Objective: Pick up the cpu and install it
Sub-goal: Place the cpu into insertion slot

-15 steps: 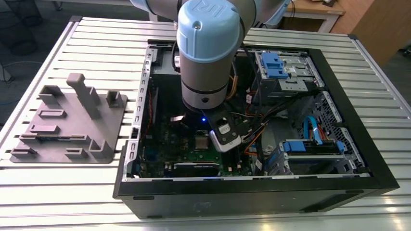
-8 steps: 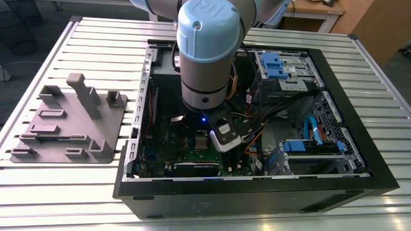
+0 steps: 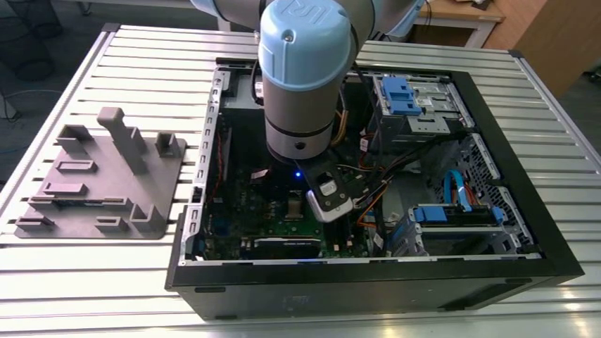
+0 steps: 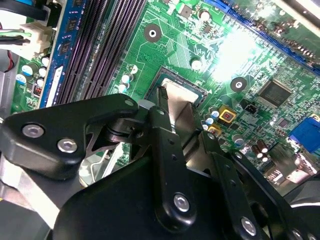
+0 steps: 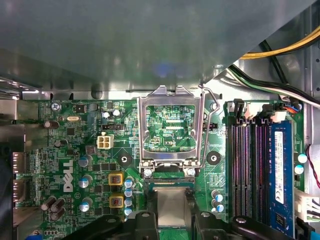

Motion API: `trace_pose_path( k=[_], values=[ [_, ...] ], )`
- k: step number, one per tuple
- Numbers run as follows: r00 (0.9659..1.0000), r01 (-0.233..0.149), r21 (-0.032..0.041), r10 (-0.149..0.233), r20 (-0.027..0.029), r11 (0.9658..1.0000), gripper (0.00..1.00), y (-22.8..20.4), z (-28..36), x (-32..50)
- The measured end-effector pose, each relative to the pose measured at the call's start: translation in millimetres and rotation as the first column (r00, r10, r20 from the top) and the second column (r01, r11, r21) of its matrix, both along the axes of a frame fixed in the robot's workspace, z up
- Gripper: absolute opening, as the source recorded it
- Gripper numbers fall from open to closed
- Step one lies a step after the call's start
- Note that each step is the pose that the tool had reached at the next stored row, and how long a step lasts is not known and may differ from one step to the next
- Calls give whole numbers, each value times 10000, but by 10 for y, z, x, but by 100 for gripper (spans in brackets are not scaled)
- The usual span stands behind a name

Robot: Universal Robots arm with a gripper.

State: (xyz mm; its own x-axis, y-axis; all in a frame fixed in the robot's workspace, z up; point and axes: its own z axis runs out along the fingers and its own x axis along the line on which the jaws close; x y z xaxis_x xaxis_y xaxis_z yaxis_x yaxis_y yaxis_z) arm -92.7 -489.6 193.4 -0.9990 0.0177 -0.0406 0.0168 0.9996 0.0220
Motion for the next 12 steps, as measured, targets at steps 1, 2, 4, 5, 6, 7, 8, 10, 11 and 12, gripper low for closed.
trace_pose_path(
  k=[1, 2, 4, 5, 6, 7, 8, 10, 11, 12],
  values=[
    [10000, 0, 1, 0, 0, 10000, 32, 0, 0, 0],
    [10000, 0, 2, 0, 1, 10000, 31, 0, 0, 0],
    [10000, 0, 2, 0, 1, 10000, 31, 0, 0, 0],
    [10000, 0, 2, 0, 1, 10000, 31, 0, 0, 0],
    [10000, 0, 4, 0, 3, 10000, 31, 1, 0, 0],
    [10000, 0, 6, 0, 4, 10000, 32, 1, -1, 1],
    [10000, -1, 5, 1, 5, 10000, 32, 1, -1, 1],
    [10000, 0, 3, 0, 1, 10000, 38, 1, 1, 1],
    [10000, -1, 2, 1, 1, 10000, 38, 0, 1, 1],
    [10000, 0, 2, 0, 1, 10000, 38, 0, 1, 0]
  ],
)
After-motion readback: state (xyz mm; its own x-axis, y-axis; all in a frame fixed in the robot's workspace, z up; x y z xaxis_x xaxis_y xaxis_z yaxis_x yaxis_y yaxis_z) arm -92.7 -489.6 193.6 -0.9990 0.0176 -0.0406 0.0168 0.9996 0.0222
